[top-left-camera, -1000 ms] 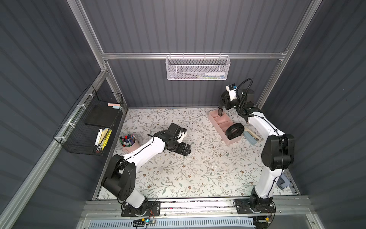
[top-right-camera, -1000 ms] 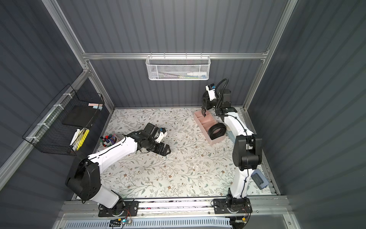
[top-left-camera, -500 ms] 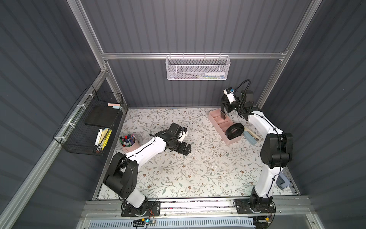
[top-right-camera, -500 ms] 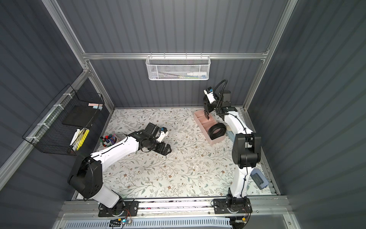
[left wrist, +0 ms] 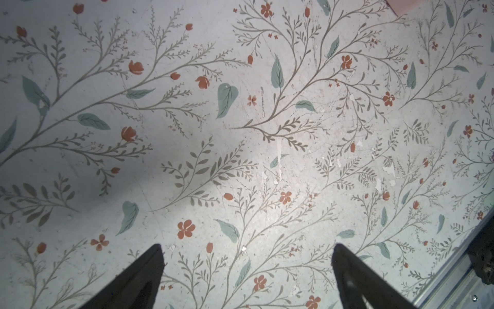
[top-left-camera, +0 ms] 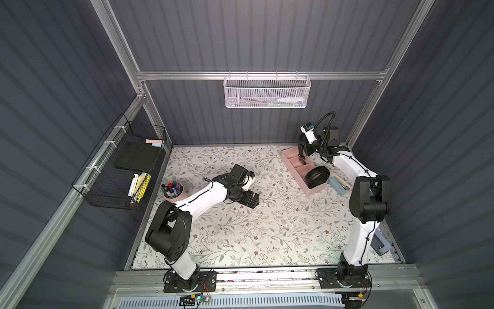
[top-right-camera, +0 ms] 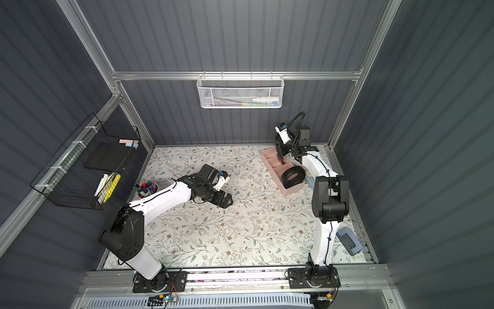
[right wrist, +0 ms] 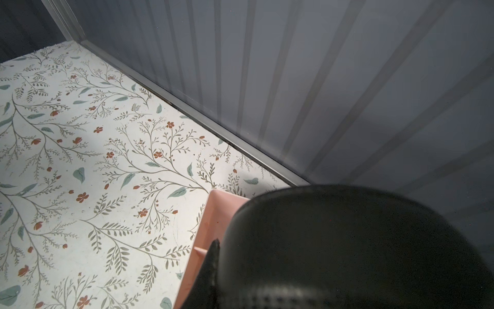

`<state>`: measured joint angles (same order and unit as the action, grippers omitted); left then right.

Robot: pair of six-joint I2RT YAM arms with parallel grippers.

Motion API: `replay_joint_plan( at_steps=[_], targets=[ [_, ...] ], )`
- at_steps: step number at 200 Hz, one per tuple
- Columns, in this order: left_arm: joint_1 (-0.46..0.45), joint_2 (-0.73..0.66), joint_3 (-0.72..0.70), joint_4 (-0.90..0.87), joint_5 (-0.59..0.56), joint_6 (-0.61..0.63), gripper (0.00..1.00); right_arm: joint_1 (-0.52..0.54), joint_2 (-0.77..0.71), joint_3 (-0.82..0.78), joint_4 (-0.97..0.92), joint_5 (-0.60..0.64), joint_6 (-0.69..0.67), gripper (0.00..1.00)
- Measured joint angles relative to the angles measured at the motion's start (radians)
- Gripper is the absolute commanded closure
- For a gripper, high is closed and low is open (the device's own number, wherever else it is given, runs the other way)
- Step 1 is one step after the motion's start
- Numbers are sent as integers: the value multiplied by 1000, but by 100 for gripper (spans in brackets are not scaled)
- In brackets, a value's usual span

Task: Place the belts into the storage roll
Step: Place the belt in the container.

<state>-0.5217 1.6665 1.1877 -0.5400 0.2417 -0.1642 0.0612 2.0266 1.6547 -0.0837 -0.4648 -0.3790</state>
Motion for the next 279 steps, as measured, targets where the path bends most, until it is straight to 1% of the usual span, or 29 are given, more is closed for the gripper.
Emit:
replay_joint_plan(
  at_steps=[88,143,202,267,279],
  targets=[
    [0,8,13,-4,1,12,1,0,4,-79,9,-39,-9,100],
    [0,4,6,-14,0,15,1,4,11,-146,68,-95,42,100],
    [0,-28,-16,-23,0,16,1,5,39,-196,154,-132,136,100],
    [0,-48,-40,-32,0,19,1,21,71,-192,180,-140,149,100],
    [0,-48,-41,-35,0,19,1,20,76,-183,168,-141,151,93]
  ],
)
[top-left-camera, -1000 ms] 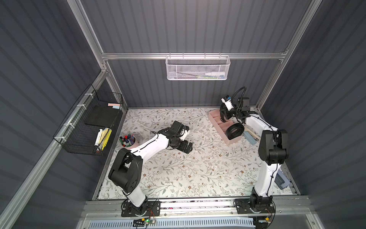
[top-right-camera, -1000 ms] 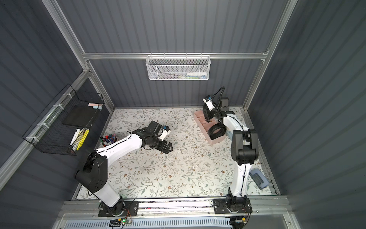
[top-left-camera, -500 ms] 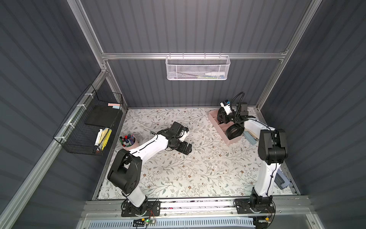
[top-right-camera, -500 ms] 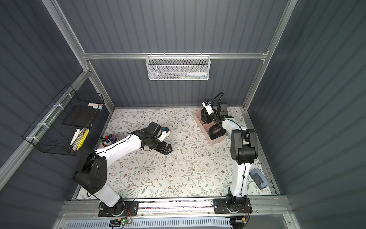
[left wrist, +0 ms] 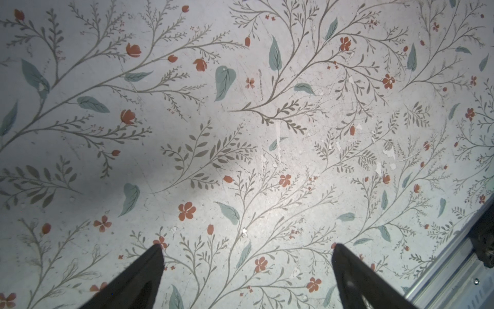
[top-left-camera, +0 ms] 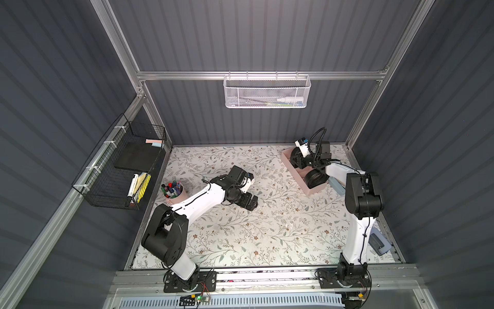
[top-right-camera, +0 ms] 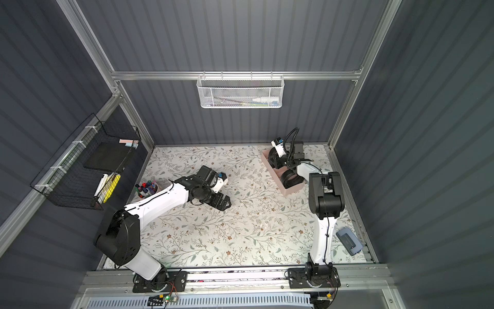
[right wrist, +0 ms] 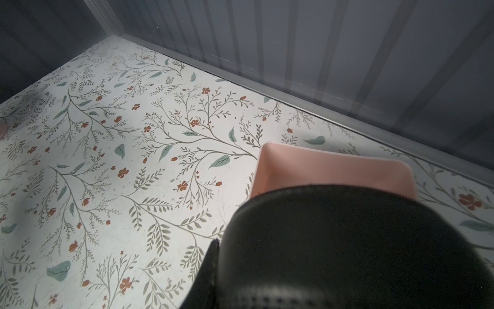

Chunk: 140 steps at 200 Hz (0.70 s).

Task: Place the belts into the storage roll
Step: Place the belt in the container.

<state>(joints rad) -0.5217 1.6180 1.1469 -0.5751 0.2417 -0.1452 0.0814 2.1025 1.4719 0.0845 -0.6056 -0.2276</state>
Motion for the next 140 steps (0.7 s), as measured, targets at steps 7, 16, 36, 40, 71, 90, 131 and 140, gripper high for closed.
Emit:
replay_joint_plan(
  at_steps=[7,16,36,40,71,90,131,140],
  targets=[
    [0,0,0,-1,0,0,1,0,0,2,-6,0,0,90],
    [0,0,0,-2,0,0,1,0,0,3,-13,0,0,85],
    [0,-3,-2,-2,0,0,0,0,0,6,-32,2,2,72],
    [0,-4,-2,-2,0,0,1,0,0,6,-33,3,3,70],
    [0,-12,-5,-3,-3,0,1,-1,0,4,-64,24,9,42],
    [0,-20,-5,-3,-8,0,0,0,-7,4,-85,42,21,1],
    [0,-52,-10,-1,-34,0,1,0,-76,17,-160,77,23,1],
    [0,-63,-12,-2,-43,0,1,0,-98,32,-185,88,23,1]
  ],
)
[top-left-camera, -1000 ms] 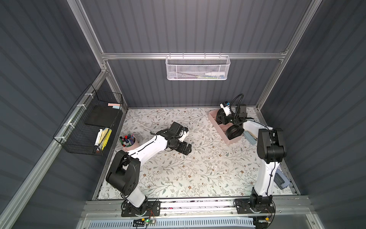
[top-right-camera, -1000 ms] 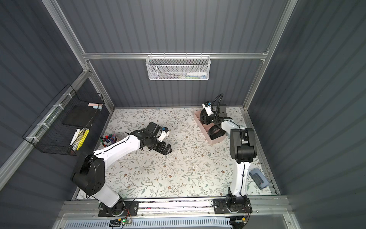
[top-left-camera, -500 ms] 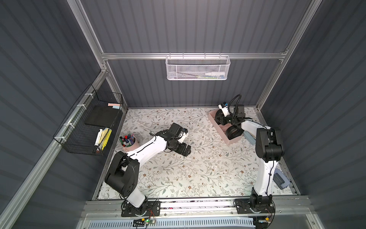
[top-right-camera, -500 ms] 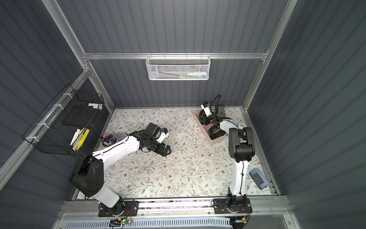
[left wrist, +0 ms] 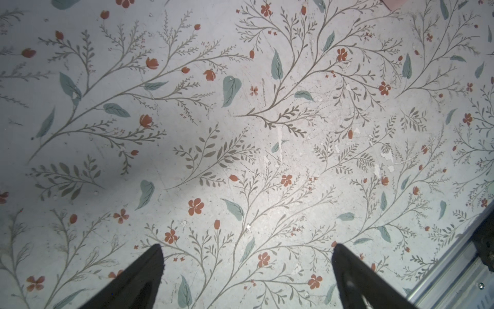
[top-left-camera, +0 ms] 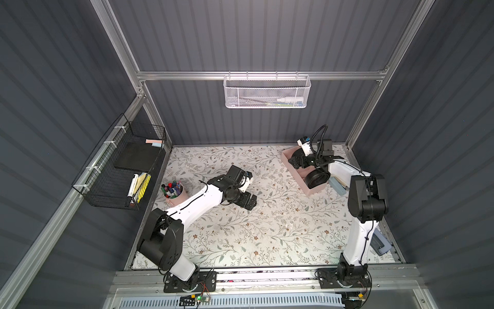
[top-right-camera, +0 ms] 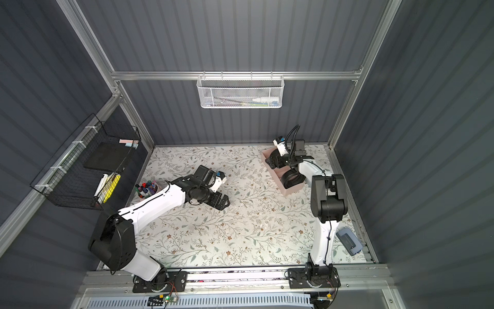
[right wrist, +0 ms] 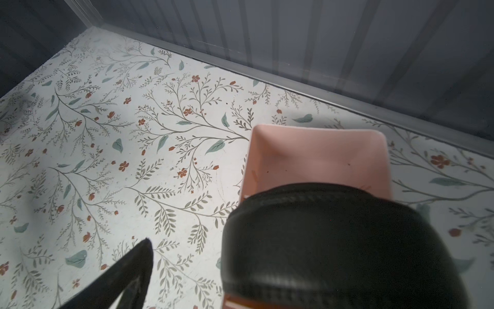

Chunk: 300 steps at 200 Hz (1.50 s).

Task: Place the belts into the storage roll
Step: Place the belt in the container, then reset both arms

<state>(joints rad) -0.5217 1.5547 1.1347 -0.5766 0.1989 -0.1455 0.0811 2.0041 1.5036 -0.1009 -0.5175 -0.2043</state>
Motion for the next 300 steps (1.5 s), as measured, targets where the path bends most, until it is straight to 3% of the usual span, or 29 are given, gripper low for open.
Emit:
replay_joint_plan(
  at_steps=[67,110,136,174,195,243,280,300],
  targets=[
    [40,-122,-49,12,-196,6,1,-3,-300,19,-157,201,69,1],
    [255,-283,-269,165,-269,-15,1,-55,-607,-294,-109,233,190,1],
    [349,-308,-393,258,-287,13,1,-128,-687,-534,-33,230,233,1],
    [425,-290,-503,416,-254,72,1,-179,-635,-815,195,222,254,1],
    [495,-239,-572,594,-185,90,1,-180,-558,-874,312,177,230,1],
    [604,-47,-660,944,13,96,1,-179,-568,-1137,739,117,188,1],
    [602,33,-712,1164,104,121,1,-179,-487,-1138,881,124,190,1],
    [573,77,-662,1162,104,146,1,-179,-457,-1121,916,125,187,1]
  ],
)
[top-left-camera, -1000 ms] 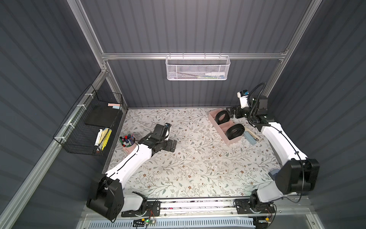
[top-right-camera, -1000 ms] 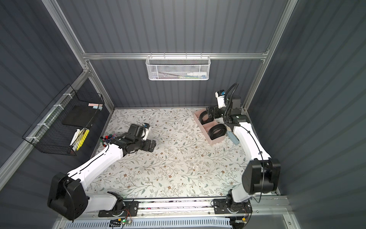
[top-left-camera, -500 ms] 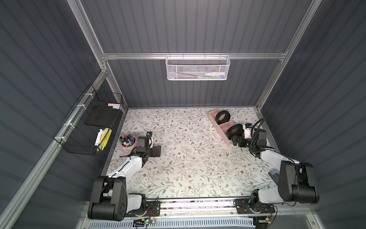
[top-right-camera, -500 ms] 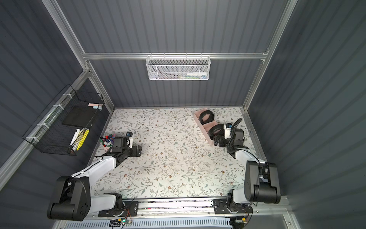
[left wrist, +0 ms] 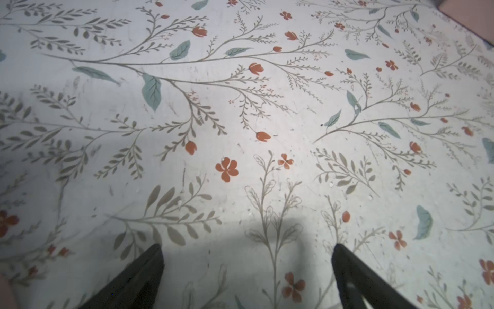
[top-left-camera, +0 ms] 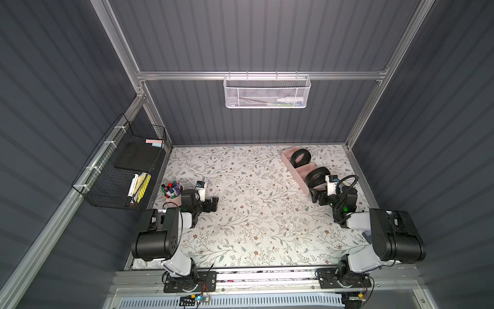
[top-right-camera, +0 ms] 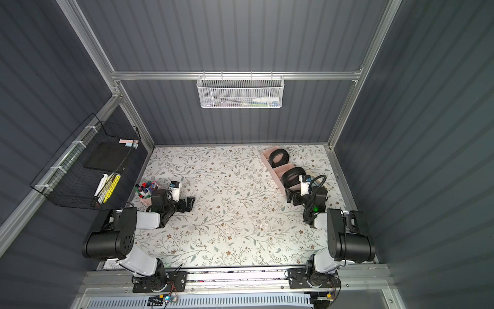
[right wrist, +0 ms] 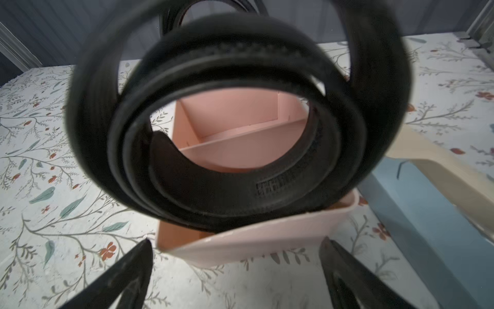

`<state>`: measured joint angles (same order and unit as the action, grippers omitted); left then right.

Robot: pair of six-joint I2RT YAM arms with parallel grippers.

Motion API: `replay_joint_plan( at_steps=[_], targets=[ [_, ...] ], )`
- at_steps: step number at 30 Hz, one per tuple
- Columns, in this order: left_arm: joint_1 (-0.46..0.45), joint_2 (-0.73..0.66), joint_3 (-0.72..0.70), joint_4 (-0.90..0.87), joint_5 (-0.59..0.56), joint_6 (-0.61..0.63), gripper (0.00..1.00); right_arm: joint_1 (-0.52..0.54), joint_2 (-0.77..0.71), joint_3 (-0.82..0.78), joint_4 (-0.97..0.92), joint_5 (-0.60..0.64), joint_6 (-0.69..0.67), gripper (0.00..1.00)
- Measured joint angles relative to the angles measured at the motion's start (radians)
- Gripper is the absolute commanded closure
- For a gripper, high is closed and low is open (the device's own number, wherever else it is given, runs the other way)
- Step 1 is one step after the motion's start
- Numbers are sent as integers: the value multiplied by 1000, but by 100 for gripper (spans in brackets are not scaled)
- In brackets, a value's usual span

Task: Place the belts into the storage roll
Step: Reset both arms

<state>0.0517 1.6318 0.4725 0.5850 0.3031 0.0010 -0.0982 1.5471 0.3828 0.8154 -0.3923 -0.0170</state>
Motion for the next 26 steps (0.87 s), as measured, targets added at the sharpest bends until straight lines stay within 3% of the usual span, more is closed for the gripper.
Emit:
replay_joint_plan(
  at_steps=[11,26],
  targets=[
    [-90,12,-110,193,-232,-18,1,1,-7,13,-1,4,-2,1],
    [-123,11,-109,202,-335,-32,1,1,-7,13,-1,7,-3,1]
  ],
)
